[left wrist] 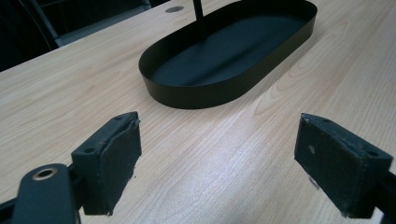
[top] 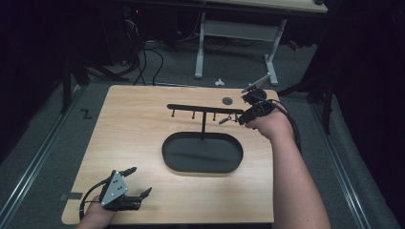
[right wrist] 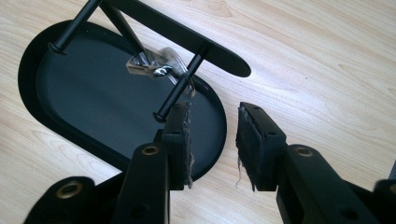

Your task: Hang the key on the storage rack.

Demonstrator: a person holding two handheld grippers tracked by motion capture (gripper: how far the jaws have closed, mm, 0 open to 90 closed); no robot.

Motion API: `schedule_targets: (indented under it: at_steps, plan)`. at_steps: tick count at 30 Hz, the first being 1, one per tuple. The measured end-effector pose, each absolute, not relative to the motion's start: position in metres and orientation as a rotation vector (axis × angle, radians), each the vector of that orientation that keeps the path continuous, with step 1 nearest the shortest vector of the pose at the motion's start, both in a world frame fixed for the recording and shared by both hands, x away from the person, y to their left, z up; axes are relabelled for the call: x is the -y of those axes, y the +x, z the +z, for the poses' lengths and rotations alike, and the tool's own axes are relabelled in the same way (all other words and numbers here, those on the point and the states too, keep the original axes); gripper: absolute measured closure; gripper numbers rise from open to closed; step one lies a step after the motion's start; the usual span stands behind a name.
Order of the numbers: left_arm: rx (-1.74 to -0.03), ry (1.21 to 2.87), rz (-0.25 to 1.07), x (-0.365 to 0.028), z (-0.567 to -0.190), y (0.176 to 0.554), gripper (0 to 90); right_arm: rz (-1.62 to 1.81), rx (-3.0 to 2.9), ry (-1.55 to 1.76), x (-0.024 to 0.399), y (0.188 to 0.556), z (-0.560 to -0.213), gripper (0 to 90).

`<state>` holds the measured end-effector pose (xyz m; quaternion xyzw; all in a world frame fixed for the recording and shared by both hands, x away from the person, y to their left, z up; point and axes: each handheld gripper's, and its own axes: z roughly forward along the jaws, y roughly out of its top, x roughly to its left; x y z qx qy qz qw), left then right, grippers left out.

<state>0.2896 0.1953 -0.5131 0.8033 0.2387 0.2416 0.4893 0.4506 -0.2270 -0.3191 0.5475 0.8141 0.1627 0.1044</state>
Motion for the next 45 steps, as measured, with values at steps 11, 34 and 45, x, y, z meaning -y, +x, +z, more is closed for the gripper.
schedule_targets:
  at_steps: [11,34,45]
  plan:
    - [-0.569,1.957,0.587,-0.194,-0.513,0.290,15.2,0.473,-2.414,1.608,0.228,0.444,-0.324,65.1]
    - [-0.563,1.962,0.587,-0.192,-0.513,0.290,15.2,0.477,-2.416,1.605,0.229,0.434,-0.329,55.7]
    - [-0.562,1.967,0.579,-0.191,-0.514,0.290,15.2,0.455,-2.423,1.570,0.227,0.419,-0.345,51.0]
